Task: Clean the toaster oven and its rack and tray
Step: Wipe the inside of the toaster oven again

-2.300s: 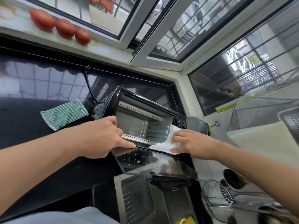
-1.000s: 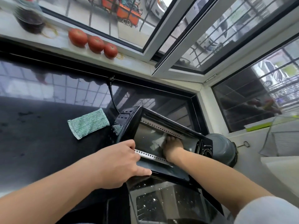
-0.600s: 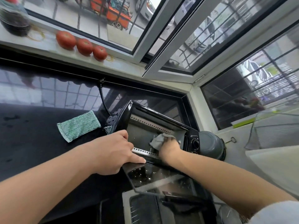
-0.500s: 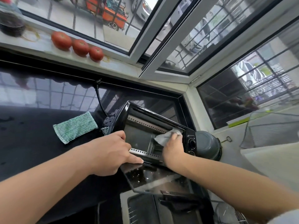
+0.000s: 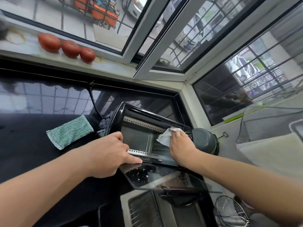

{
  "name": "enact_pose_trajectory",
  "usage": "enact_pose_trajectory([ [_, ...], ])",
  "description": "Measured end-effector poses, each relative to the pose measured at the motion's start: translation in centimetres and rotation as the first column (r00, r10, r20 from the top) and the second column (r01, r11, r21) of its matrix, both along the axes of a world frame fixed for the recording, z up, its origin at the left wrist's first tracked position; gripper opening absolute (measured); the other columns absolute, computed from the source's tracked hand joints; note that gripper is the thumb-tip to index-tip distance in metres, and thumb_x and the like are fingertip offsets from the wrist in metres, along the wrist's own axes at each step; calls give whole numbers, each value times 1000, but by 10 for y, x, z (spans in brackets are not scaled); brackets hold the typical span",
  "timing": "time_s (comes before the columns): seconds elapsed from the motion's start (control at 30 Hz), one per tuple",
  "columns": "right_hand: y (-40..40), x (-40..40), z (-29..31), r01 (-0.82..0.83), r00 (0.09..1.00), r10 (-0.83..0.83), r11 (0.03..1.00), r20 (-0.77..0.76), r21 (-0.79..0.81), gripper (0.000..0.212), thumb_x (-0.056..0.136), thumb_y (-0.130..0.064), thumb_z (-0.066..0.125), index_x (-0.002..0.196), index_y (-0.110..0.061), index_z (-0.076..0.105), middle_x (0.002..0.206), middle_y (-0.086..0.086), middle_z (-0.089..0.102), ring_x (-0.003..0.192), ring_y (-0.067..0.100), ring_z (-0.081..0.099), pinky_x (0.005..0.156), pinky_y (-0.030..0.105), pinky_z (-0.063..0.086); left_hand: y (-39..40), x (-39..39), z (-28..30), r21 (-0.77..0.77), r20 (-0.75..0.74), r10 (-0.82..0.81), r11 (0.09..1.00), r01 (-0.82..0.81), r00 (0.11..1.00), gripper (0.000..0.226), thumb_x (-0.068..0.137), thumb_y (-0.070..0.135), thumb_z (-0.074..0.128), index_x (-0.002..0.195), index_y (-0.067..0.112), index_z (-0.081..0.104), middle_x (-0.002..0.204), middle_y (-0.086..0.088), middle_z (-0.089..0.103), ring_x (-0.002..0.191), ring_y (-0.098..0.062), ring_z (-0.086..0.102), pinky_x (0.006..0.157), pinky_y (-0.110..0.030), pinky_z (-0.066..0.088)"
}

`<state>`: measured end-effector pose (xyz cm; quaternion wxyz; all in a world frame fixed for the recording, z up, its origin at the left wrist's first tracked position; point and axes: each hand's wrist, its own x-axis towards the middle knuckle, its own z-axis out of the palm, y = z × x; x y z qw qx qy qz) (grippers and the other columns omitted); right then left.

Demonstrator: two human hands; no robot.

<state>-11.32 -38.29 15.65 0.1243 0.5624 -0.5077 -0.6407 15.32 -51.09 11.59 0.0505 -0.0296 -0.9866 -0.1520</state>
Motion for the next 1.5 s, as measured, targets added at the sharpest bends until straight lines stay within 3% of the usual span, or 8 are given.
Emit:
enact_pose_trajectory([
  [0.17,-1,-1,18,-51,998,54,992,-30,111,47,101,-36,37,139,-14,54,140,19,48,127,39,37,111,54,20,4,5,-14,-15,-95,-6,1000,5,995,63,93,19,47,149,47,46,81,13,57,72,-10,52,97,-30,40],
  [0.3,-8,-9,5,80,963,-125,978,238,191,50,100,-26,37,147,-8,43,155,17,32,142,33,30,117,46,24,16,15,-26,-91,-164,-33,996,18,986,64,81,19,58,140,43,57,72,12,53,62,-12,49,86,-30,49],
  [0.47,7,-8,8,75,916,-204,934,347,351,35,91,-19,45,119,-13,65,129,10,61,121,29,52,103,44,43,21,19,-30,-157,-203,-48,987,15,978,63,81,18,53,139,40,59,69,9,49,61,-15,48,90,-30,44],
  [0.67,-35,-4,-56,222,870,-363,892,334,393,55,85,-9,62,137,-23,49,142,8,49,130,32,49,99,37,46,28,22,-30,-172,-209,-38,985,1,977,69,84,14,27,142,37,57,67,7,48,59,-18,45,89,-33,43],
  [0.97,-73,4,-90,401,693,-615,762,376,508,31,93,-7,58,121,4,61,123,16,62,92,21,53,73,23,41,32,24,-32,-190,-159,-44,982,13,986,65,85,17,40,144,37,55,69,5,49,61,-18,45,90,-34,48],
  [1.07,-66,7,-88,335,759,-558,777,336,533,36,93,-13,58,126,1,59,125,16,62,105,30,61,91,34,51,30,22,-29,-195,-183,-22,981,-14,983,66,83,17,35,142,38,58,67,6,48,60,-18,42,88,-34,48],
  [1.27,-46,4,-80,327,793,-505,825,341,461,38,90,4,49,128,5,55,132,21,57,116,35,58,83,32,46,28,21,-25,-189,-181,-18,982,-17,983,68,80,16,35,139,39,60,66,8,46,58,-16,45,89,-31,40],
  [1.5,-5,22,-22,160,900,-244,955,360,248,43,95,-6,46,139,-7,46,141,16,49,132,35,42,107,44,41,33,23,-30,-179,-183,-27,984,-6,983,71,82,14,27,140,36,61,65,6,44,55,-17,45,90,-33,34],
])
